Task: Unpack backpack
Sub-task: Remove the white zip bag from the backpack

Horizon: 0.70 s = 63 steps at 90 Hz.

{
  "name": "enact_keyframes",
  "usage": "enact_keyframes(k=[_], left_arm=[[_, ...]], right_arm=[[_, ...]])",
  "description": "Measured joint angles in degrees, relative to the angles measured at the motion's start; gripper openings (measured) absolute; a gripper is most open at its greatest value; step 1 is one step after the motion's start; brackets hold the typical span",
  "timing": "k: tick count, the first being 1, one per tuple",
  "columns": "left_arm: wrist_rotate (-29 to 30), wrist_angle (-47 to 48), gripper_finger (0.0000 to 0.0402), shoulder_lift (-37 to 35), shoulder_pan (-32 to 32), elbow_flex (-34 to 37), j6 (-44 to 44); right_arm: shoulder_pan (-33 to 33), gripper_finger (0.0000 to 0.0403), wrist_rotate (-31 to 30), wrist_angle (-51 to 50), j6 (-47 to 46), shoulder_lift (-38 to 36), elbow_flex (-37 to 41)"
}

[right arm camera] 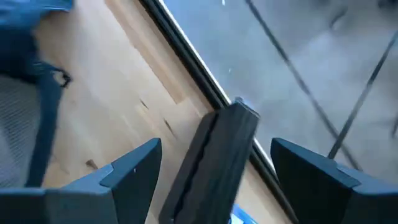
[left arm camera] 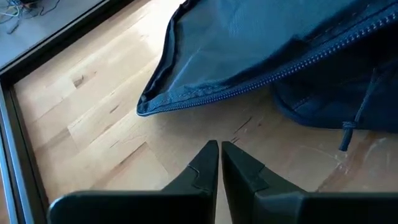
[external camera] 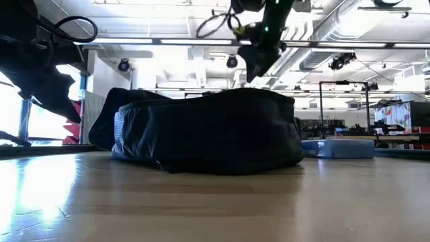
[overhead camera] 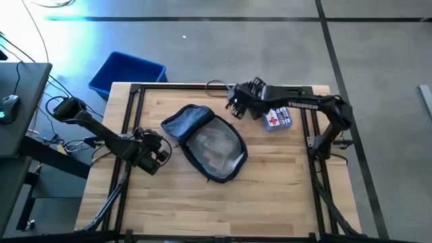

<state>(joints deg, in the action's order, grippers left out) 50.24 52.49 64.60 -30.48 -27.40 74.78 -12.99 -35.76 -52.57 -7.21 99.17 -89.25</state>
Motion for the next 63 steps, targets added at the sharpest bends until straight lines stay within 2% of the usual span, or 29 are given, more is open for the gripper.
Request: enact_keyframes(k=[29, 39, 45, 55, 63], left_arm=[[-0.20, 0.02, 0.0000, 0.00, -0.01, 0.00, -0.01], [-0.48, 0.06, 0.0000, 0.02, -0.02, 0.00, -0.53], [-0.78, 0.15, 0.0000, 0.02, -0.02, 0.00, -1.25], [-0.81, 0.17, 0.0000, 0.01, -0.03, 0.00, -1.49], [-0.79, 0.18, 0.0000, 0.00, -0.13, 0.00, -1.51]], right_arm=[[11.34, 0.0288, -0.66, 1.41, 3.93, 1.73, 0.13], [16.96, 0.0289, 3.91, 4.59, 11.50, 1.92, 0.13], [20.69, 0.0288, 5.81, 7.78, 12.86, 1.97, 0.13], [26.10, 0.0288, 5.51, 10.60, 10.66, 2.13, 0.39], [29.91, 0.0288, 2.85, 14.75, 7.09, 2.24, 4.17]])
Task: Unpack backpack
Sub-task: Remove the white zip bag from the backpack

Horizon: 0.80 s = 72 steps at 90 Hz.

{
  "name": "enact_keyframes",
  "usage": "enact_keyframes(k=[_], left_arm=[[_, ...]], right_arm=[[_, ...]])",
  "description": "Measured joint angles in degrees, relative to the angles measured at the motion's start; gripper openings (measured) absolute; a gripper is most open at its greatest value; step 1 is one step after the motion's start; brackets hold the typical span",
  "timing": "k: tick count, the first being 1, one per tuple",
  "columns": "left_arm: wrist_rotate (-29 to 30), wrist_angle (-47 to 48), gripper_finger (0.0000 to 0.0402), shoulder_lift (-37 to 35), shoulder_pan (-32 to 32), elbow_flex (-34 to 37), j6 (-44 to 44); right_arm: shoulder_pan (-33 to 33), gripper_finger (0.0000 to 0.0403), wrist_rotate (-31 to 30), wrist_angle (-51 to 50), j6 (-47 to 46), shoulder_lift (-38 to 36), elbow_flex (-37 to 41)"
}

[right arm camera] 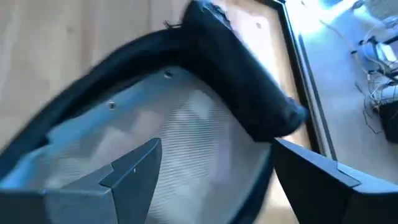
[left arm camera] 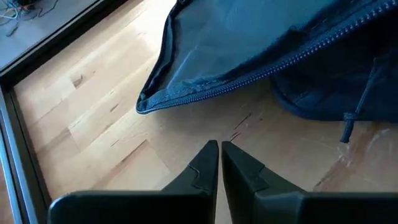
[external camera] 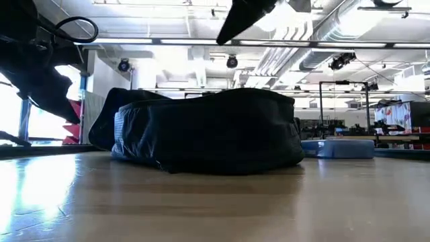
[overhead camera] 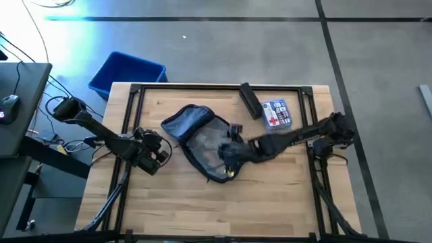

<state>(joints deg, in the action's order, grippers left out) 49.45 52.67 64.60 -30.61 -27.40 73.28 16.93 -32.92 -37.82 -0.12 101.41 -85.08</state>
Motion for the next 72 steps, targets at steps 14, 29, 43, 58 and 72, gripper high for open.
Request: enact_keyframes(k=[14, 29, 43, 58, 72], left_arm=[[0.04, -0.21, 0.0000, 0.00, -0.20, 0.00, 0.05], [0.66, -1.31, 0.0000, 0.00, -0.57, 0.00, 0.13], [2.09, -4.76, 0.0000, 0.00, -0.56, 0.00, -2.56], [1.86, -6.31, 0.0000, 0.00, -0.55, 0.00, -3.91], [2.04, -7.21, 0.0000, 0.00, -0.57, 0.00, -3.60]], right_arm=[[5.31, 0.0288, -1.31, 10.42, -8.42, 0.16, 11.88], [8.81, 0.0288, -4.25, 21.59, -14.14, -0.75, 19.54], [9.88, 0.0288, -0.74, 26.50, -9.80, -1.18, 19.61], [6.97, 0.0288, 12.37, 26.67, -0.22, -1.38, 19.08], [3.78, 0.0285, 15.54, 21.05, 7.98, -1.33, 19.08]])
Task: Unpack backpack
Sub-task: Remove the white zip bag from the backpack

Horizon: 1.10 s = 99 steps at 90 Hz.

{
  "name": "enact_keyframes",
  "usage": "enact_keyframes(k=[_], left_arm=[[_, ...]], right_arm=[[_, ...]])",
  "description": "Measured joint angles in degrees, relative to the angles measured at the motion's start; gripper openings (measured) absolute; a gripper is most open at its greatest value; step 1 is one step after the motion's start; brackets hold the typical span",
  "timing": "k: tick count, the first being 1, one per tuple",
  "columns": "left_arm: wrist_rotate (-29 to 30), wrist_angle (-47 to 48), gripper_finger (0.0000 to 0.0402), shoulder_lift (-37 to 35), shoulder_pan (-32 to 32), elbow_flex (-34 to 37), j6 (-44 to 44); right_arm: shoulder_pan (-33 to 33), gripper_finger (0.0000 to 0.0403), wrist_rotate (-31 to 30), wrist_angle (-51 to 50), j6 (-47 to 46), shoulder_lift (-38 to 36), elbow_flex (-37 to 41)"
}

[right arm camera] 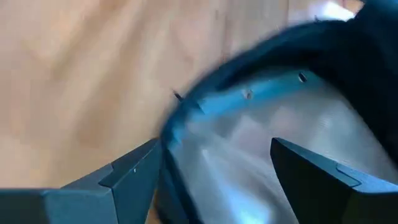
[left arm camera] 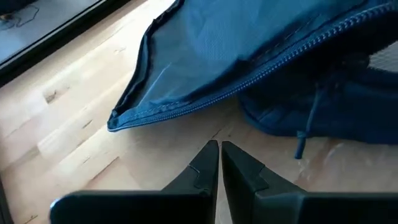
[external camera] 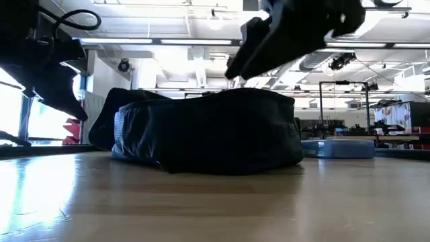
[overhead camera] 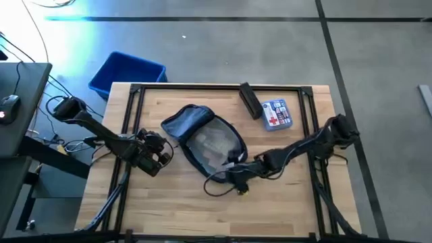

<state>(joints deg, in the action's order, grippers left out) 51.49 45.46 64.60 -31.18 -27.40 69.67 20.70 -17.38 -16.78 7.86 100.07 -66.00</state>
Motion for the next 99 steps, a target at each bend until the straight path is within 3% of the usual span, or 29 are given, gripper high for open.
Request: enact_keyframes(k=[11, 17, 33, 46, 72, 88, 99], left_arm=[[0.13, -0.62, 0.0000, 0.00, 0.02, 0.00, 0.13], [0.32, -0.62, 0.0000, 0.00, 0.02, 0.00, 0.13], [1.27, -0.60, 0.0000, 0.00, 0.01, 0.00, 0.13], [1.40, -0.62, 0.0000, 0.00, 0.02, 0.00, 0.13], [1.10, -0.81, 0.0000, 0.00, 0.00, 0.00, 0.13], [1.07, -2.24, 0.0000, 0.00, 0.02, 0.21, 0.13], [0.98, -2.35, 0.0000, 0.24, 0.00, 0.42, 0.13]], right_arm=[[-1.32, 0.0272, -4.72, -4.81, 9.06, 0.00, -0.60], [-1.77, 0.0264, -4.28, -7.89, 12.10, 0.00, -1.99], [-2.86, 0.0251, -2.89, -20.95, 10.10, 0.00, -5.22], [-2.94, 0.0242, 1.12, -21.19, 8.92, 0.04, -3.79], [-0.67, 0.0232, -2.08, -21.31, 13.05, 5.12, -3.30], [-1.58, 0.0226, -7.53, -20.76, 6.65, 10.32, -3.34], [-3.22, 0.0187, -10.02, -18.95, -2.19, 13.24, -3.37]])
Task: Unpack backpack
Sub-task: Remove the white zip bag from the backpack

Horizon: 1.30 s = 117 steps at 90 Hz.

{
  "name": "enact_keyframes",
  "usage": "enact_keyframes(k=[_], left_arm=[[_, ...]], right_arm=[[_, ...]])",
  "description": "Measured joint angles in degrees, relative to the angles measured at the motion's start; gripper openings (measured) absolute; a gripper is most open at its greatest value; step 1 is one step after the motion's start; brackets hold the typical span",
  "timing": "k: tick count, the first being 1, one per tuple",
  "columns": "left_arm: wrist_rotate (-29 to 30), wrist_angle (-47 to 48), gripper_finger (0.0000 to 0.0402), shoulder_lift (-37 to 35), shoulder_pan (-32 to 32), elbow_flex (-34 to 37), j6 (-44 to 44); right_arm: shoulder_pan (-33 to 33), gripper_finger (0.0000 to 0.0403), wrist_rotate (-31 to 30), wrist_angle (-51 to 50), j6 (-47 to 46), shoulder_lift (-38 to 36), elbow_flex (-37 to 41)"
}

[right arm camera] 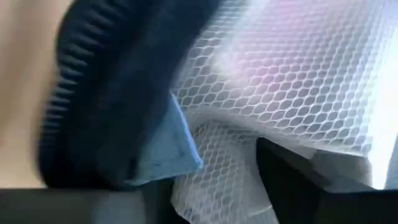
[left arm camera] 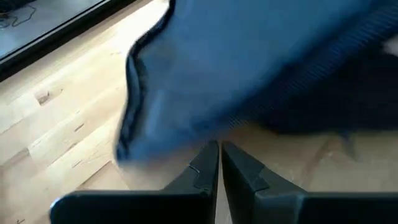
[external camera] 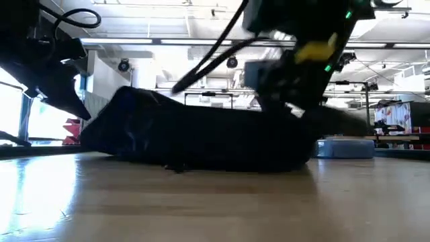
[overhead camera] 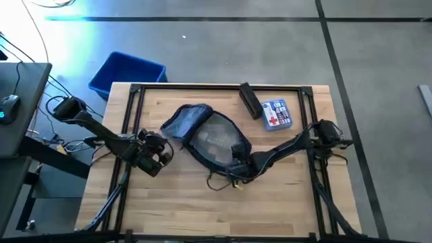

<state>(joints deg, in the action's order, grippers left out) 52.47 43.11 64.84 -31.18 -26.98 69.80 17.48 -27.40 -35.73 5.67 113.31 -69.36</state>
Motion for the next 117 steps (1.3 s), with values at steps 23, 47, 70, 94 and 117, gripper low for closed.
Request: enact_keyframes(k=[23, 47, 70, 94, 117], left_arm=[[1.18, -0.47, 0.0000, 0.14, -0.75, -1.27, 0.17], [14.32, -7.81, 0.0000, -0.20, -7.96, -12.57, -14.64], [8.71, -29.64, 0.0000, 4.09, -9.53, -12.22, -34.59], [5.36, -32.43, 0.0000, 16.35, -9.79, -12.22, -32.39], [4.88, -31.99, 0.0000, 25.04, -9.25, -12.17, -26.68]], right_arm=[[-0.90, 0.0020, -6.15, 10.16, -12.66, 1.98, 0.20], [2.25, 0.0001, -2.06, 35.06, -7.82, -0.35, 0.23], [2.43, 0.0000, -6.33, 44.59, -5.69, -1.04, 0.20], [2.73, 0.0000, -16.08, 58.65, -9.03, -1.15, 0.20], [3.38, 0.0000, -22.75, 78.89, 2.30, -1.28, 0.17]])
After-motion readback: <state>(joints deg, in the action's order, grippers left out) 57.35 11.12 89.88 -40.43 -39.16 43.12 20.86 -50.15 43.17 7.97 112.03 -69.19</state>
